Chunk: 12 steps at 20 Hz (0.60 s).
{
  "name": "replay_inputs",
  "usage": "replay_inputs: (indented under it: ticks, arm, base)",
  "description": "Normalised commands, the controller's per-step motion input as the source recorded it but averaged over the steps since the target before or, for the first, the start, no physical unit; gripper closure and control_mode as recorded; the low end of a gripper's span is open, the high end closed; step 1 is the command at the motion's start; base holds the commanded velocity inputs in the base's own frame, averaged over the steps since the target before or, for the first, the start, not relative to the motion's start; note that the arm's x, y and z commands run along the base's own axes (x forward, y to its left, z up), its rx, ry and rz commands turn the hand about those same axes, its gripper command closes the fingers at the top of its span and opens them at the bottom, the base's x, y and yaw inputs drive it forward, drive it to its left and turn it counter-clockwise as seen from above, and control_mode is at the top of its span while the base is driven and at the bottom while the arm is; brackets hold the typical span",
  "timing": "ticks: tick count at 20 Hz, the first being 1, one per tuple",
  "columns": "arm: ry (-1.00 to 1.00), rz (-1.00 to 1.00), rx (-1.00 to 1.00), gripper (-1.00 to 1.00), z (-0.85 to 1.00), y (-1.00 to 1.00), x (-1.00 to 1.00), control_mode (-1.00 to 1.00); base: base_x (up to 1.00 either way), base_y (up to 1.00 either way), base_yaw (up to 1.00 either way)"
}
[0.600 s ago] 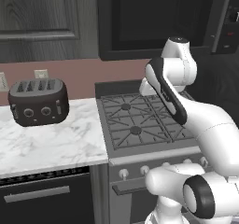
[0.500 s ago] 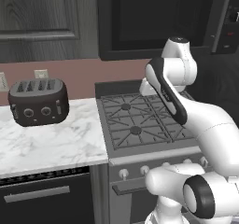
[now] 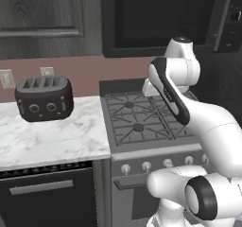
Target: Open the dishwasher door and pull out the top rack.
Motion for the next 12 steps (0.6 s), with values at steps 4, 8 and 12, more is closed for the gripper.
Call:
replay_inputs:
  ticks: [4,8,12]
  arm:
    - [0.0,0.0,0.0,-1.0,0.0,0.0,0.0,1.0]
    - [0.0,0.0,0.0,-1.0,0.0,0.0,0.0,1.0]
    - [0.0,0.0,0.0,-1.0,0.0,0.0,0.0,1.0]
  base:
    - [-0.24,0.0,0.42]
    - [-0.09,0.0,0.53]
    - [0.0,-0.01,0.57]
